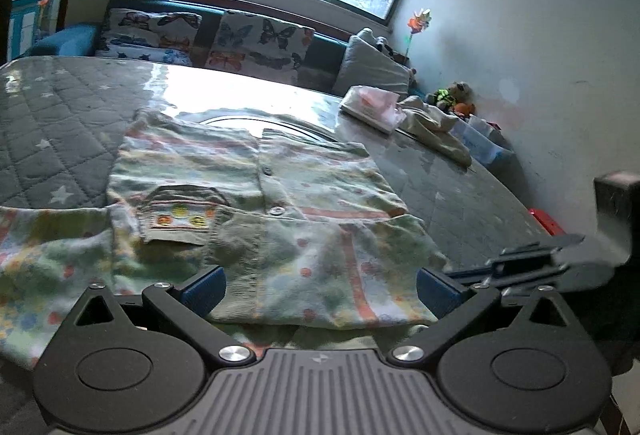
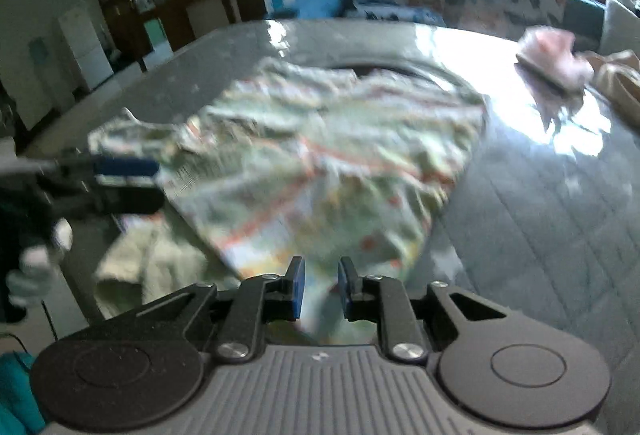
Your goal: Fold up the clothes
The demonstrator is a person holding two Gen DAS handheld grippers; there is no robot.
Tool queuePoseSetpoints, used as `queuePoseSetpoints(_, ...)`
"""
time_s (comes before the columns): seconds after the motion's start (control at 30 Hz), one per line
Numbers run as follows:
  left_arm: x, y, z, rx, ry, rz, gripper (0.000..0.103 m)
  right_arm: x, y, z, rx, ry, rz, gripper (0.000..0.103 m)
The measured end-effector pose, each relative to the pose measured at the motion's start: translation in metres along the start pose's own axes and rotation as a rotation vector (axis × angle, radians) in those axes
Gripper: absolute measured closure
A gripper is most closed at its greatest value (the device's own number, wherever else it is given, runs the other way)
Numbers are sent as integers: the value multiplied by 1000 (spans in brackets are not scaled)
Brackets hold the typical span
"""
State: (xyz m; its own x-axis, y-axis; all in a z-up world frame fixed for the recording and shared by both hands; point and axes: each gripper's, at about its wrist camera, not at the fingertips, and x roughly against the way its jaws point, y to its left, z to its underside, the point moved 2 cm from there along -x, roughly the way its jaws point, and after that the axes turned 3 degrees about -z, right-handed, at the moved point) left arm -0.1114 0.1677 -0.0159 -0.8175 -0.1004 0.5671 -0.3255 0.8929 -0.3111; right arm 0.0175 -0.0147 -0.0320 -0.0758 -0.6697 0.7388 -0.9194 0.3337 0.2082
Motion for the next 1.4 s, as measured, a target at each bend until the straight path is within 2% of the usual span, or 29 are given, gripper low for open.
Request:
queuePoseSetpoints(0.1,-6,-1,-2,1,9,6,0,3,-9,4,-23,-13,-8,84)
queuePoseSetpoints(0.13,-8,-2,-3,2,12,8,0,5,-10,1,-19,-25,-3,81)
queuePoseSetpoints(0.37,-22,-3,-7,11,33,17,0,-6,-22,-33,-20,-125,27,80)
queuePoseSetpoints(0.5,-29,0,-6,13,62,4,0,-29,-39,-39,-50,-93,65,82)
queuePoseSetpoints(0.6,-31,4,-8,24,71,7,0,-31,-44,-36,-66,-96,59,82)
queuePoseSetpoints(0.67,-31,4,-13,27,60,21,0,-26,-38,-37,-45,-109,68,80)
queuePoseSetpoints(0.8,-40,0,-23,18,43,36,0,-25,-31,-38,-13,-119,64,65)
queuePoseSetpoints(0.87,-49,-1,-26,14,47,38,3,-28,-30,-37,-11,-112,62,65)
queuePoseSetpoints(1.0,-58,4,-25,8,47,-18,11,-31,-33,-33,-22,-99,56,65)
queuePoseSetpoints(1.13,-57,5,-18,-74,20,-112,14,-31,-29,-33,-9,-95,52,55)
queuePoseSetpoints(1.2,-57,2,-14,-121,12,-151,21,-32,-27,-33,-2,-95,57,53)
queuePoseSetpoints(1.3,-55,-2,-9,-180,-2,-205,23,-33,-24,-34,8,-94,63,52)
queuePoseSetpoints(1.4,-46,2,-10,-149,-25,-235,22,-31,-18,-35,39,-100,79,51)
